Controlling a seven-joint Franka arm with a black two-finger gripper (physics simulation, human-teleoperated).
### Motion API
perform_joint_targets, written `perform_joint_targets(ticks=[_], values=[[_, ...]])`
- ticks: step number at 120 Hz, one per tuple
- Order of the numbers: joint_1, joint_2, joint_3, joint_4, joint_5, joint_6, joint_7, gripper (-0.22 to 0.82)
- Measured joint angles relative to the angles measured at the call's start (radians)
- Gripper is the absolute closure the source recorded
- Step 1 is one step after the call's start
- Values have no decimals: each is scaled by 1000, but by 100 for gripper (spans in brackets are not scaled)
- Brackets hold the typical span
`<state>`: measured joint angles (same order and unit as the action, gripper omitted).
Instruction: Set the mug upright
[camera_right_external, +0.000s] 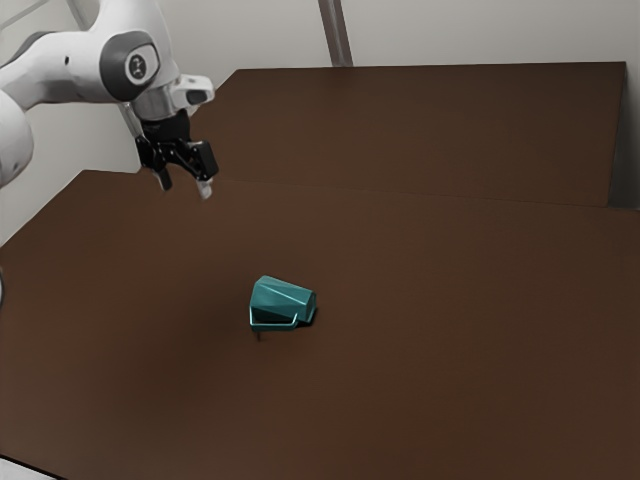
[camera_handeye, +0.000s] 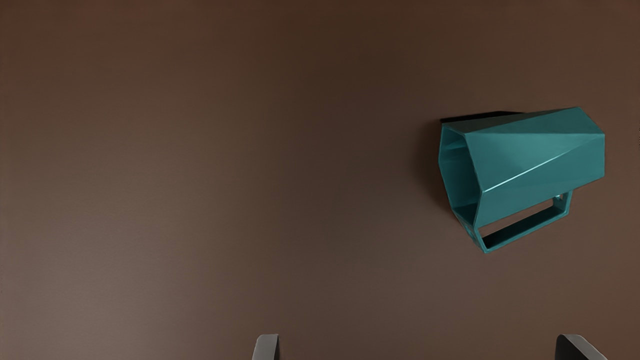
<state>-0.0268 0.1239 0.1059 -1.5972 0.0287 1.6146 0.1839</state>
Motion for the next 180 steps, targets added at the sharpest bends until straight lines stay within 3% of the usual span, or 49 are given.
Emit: perform_joint_targets(ticks=[24,54,63,80,101,180], values=[[-28,-33,54,-66,-25,164,33,0],[-347,-104,425,-336,-285,467,-15,0],[-388,-136,477,-418,-382,549,-39,0],[-395,-180,494,-539,-550,675,-55,0],[-430,-189,511,-638,-678,748,5,0],[-449,-160,505,-745,-714,853,312,0]])
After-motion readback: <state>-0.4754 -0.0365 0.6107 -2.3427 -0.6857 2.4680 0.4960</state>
